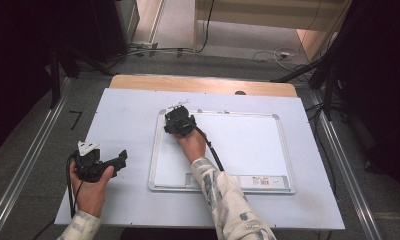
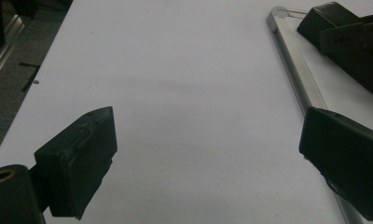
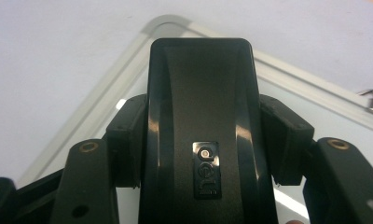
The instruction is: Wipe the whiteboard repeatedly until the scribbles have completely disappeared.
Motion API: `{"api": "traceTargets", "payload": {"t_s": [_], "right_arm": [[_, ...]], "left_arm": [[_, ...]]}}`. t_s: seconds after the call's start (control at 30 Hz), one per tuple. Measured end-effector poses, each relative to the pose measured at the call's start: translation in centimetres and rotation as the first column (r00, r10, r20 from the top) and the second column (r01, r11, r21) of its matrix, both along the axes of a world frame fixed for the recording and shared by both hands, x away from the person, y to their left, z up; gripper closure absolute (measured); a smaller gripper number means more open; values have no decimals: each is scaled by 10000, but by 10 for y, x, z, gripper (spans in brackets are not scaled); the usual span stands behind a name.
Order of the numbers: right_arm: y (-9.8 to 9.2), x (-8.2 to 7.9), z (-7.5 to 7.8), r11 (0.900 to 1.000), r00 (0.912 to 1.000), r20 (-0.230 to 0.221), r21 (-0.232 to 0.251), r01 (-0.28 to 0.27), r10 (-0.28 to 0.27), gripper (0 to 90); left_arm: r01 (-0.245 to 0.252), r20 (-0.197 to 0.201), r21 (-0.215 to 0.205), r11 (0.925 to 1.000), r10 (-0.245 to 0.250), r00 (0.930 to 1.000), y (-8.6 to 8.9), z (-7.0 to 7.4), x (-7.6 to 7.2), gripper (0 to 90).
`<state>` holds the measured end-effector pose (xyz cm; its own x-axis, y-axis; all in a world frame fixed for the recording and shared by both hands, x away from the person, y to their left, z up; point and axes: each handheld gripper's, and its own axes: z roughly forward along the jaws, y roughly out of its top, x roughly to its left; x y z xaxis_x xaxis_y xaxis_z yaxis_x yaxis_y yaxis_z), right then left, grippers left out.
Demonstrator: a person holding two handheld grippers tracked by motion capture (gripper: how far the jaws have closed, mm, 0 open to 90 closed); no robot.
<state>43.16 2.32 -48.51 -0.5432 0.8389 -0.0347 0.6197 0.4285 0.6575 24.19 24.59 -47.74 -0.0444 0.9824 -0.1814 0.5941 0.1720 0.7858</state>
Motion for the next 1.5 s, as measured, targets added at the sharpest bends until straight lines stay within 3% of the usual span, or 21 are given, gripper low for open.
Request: {"api": "traceTargets", "payload": {"t_s": [0.2,0.33,0.47,0.67,0.83,1.23,1.5], "right_arm": [[-14,14,1,9987,9986,-60,32,518,-518,378],[-12,13,1,9978,9978,31,-38,658,-658,379],[-6,1,2,9997,9998,-127,-190,137,-140,379],[3,-26,-1,9980,9981,4,-97,-618,618,378],[-8,-38,-1,9960,9961,21,-93,-885,885,378],[-51,-1,0,9995,9995,48,32,327,-327,378],[-47,11,1,9954,9954,20,0,963,-963,379]], "left_arm": [[-34,-50,-1,10000,34,10000,2,-1,-1,47],[-92,-45,6,10000,92,9999,3,-1,-2,47],[-43,-68,39,10000,44,10000,1,-2,0,46],[28,-30,57,10000,-28,10000,-2,-1,1,46],[69,-108,69,10000,-69,9999,-2,-2,3,47],[-68,-96,55,10000,68,9999,1,-2,0,46],[-16,-158,105,9999,18,9999,0,-2,0,46]]}}
